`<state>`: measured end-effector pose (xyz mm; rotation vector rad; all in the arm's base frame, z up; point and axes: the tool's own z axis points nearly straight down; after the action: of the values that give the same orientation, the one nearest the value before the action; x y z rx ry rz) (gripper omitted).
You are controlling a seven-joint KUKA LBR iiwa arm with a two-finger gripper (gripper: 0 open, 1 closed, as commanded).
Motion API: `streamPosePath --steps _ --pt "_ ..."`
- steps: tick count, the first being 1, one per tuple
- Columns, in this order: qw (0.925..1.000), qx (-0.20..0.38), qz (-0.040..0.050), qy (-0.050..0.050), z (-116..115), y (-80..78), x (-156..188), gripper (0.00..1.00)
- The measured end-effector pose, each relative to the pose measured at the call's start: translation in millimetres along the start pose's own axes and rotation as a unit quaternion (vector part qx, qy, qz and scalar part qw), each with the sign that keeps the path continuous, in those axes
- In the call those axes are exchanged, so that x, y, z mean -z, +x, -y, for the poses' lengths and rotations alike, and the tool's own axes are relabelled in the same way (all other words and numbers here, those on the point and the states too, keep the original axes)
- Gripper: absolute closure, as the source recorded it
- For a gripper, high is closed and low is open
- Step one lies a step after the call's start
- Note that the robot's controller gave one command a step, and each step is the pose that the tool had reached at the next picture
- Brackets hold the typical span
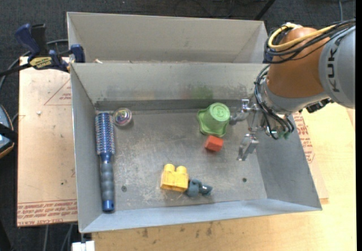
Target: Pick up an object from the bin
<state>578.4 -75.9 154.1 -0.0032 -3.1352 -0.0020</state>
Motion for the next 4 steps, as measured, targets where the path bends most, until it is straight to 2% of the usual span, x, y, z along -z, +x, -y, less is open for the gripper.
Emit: streamPosePath --steps 1,2,3,4 --pt "0.9995 -0.027 0.0186 0.001 -24.8 -33.1 -22.9 0.00" --pt "0.9992 0.040 0.0025 -0.001 -106.1 49.7 3.1 0.00" --pt "0.9965 0.083 0.0089 0.000 -158.4 87.2 -72.7 0.00" --pt "0.9964 0.084 0.0079 0.000 -158.6 88.0 -74.0 1.00"
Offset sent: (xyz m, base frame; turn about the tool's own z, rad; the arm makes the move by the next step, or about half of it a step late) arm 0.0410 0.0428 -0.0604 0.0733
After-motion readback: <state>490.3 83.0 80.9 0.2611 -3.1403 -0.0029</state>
